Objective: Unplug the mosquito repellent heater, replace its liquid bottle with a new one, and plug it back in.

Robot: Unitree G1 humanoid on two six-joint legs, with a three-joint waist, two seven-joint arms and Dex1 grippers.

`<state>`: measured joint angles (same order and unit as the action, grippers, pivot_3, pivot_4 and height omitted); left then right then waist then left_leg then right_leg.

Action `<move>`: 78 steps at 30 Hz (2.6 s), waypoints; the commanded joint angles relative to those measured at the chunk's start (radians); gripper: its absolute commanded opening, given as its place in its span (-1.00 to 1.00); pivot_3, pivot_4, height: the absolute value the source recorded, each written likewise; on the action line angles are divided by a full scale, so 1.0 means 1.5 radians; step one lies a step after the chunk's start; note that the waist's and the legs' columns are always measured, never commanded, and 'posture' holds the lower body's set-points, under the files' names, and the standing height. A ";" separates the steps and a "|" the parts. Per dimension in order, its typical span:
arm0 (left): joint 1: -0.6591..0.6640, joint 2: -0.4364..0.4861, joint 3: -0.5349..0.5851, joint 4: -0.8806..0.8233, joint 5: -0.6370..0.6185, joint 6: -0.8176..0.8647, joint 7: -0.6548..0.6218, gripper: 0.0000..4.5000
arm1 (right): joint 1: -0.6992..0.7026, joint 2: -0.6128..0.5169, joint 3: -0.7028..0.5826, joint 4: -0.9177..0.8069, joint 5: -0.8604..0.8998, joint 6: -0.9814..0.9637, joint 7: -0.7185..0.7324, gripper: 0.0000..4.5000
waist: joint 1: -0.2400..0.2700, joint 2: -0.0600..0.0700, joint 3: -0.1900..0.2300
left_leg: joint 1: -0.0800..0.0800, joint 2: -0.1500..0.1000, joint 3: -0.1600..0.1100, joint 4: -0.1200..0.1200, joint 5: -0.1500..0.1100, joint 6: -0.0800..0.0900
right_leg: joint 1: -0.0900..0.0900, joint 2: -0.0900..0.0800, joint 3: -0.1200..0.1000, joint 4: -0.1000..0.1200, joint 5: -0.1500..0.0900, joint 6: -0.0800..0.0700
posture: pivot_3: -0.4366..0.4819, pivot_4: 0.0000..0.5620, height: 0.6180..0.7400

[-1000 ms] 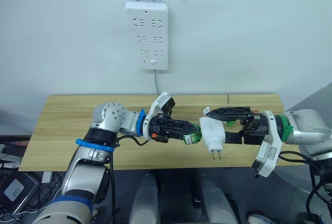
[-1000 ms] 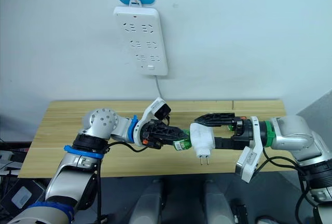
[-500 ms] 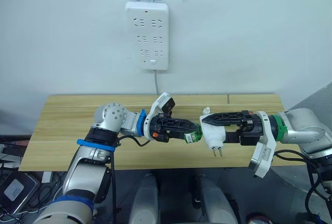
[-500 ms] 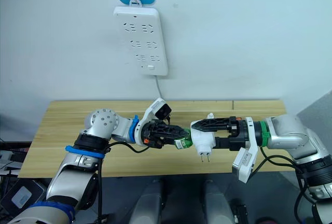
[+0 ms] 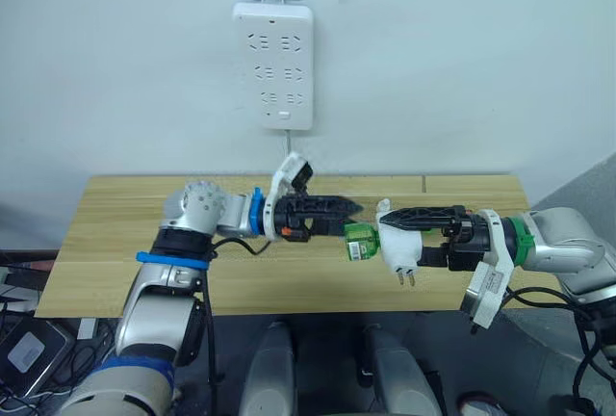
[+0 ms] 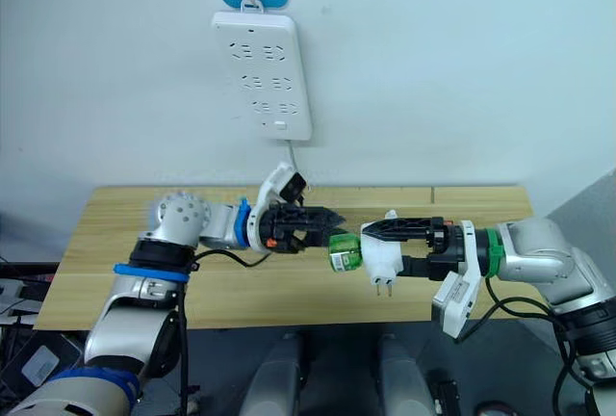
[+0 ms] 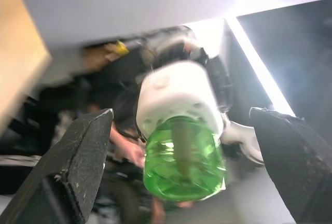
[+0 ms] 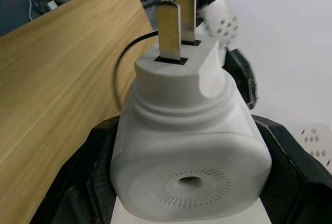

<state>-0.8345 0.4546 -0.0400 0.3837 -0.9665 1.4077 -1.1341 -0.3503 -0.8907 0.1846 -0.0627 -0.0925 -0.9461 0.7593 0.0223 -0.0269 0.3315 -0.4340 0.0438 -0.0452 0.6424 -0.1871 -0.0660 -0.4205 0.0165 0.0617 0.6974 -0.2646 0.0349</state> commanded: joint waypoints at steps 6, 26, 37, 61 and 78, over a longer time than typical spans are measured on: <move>0.135 0.121 -0.083 -0.183 0.373 -0.746 -0.111 1.00 | 0.025 0.043 -0.030 -0.198 0.394 0.947 -0.039 0.36 | 0.009 0.000 0.000 | 0.001 0.002 -0.001 -0.008 0.003 -0.005 | -0.001 -0.005 0.001 0.000 0.001 -0.006 | 0.45 -0.01 1.00; 0.211 -0.005 -0.125 -0.147 0.929 -1.388 0.309 1.00 | -0.139 0.334 -0.288 -0.099 1.065 1.580 -0.781 0.36 | 0.074 0.000 -0.003 | -0.012 0.000 -0.003 -0.009 0.001 -0.001 | -0.008 -0.002 -0.008 -0.011 0.004 -0.003 | 0.46 -0.09 1.00; 0.189 -0.036 -0.185 -0.136 0.996 -1.288 0.366 1.00 | -0.107 0.256 -0.173 -0.127 1.325 1.416 -0.973 0.36 | 0.065 0.000 -0.003 | -0.012 0.001 -0.005 -0.008 0.002 0.000 | -0.007 -0.001 -0.009 -0.010 0.004 -0.004 | 0.41 -0.07 1.00; 0.189 -0.042 -0.229 -0.135 0.971 -1.251 0.368 -0.01 | -0.112 0.196 -0.068 -0.171 1.376 1.298 -0.963 0.36 | 0.037 0.000 -0.004 | -0.011 0.001 -0.007 -0.008 0.003 0.002 | -0.007 -0.001 -0.011 -0.009 0.005 -0.005 | 0.39 -0.07 1.00; 0.188 -0.049 -0.204 -0.077 0.924 -1.230 0.391 -0.01 | -0.125 0.093 -0.161 -0.280 1.086 1.250 -0.631 1.00 | 0.038 0.000 -0.005 | -0.011 0.001 -0.007 -0.008 0.004 0.003 | -0.006 -0.001 -0.012 -0.009 0.005 -0.005 | 0.38 -0.11 1.00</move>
<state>-0.5620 0.3886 -0.3717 0.2822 0.4633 -0.4413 -0.5684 -0.5446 -0.7210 -0.0016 -0.4080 1.6034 0.9610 -0.2918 0.0792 -0.0269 0.3242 -0.4511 0.0447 -0.0563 0.6307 -0.1811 -0.0613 -0.4301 0.0151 0.0440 0.6845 -0.2570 0.0275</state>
